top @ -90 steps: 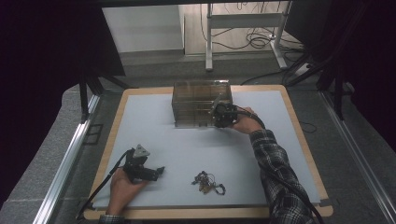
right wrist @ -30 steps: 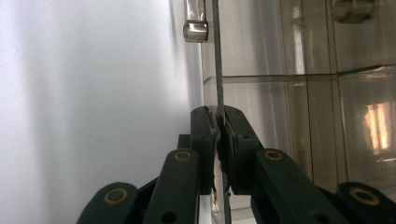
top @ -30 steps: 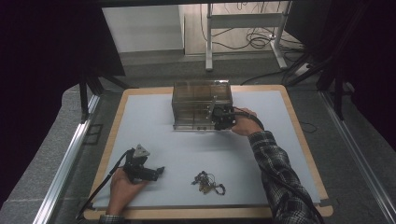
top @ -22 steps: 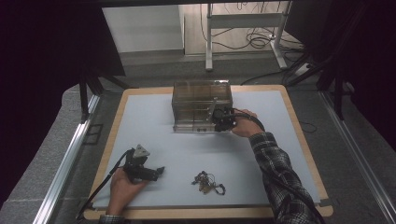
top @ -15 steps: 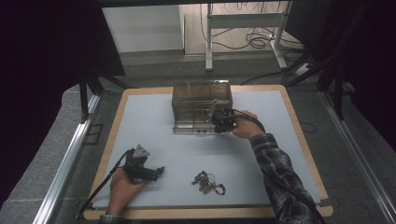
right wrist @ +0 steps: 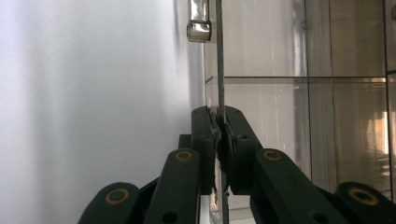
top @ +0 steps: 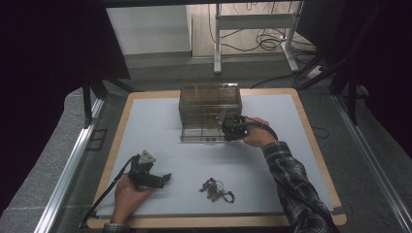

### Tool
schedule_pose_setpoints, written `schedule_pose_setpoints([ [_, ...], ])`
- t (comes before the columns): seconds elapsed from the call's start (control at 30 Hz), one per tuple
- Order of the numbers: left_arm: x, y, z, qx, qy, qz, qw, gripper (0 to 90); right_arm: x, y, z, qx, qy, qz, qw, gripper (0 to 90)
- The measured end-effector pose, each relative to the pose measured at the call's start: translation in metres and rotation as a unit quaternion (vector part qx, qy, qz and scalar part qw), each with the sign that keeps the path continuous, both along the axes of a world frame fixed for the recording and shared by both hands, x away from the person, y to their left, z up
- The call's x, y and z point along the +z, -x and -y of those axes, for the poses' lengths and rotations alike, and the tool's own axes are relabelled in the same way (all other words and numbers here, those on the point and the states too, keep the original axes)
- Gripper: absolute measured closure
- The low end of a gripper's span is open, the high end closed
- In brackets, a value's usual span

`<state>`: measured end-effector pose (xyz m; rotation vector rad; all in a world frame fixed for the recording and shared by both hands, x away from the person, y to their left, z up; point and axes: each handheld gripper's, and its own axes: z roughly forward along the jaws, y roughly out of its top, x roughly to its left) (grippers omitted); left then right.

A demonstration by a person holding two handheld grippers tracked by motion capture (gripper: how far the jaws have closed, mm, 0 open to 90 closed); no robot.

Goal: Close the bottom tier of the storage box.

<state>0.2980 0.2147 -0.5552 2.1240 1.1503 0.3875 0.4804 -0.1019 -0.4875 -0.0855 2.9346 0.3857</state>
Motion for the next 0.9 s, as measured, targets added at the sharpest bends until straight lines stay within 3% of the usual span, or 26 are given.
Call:
schedule_pose_setpoints([
  [0.9,0.0,0.0,0.0,0.0,0.0,0.0,1.0,0.0,-0.0061,0.0101,0.005,0.014,0.003,0.001,0.9999,84.1],
])
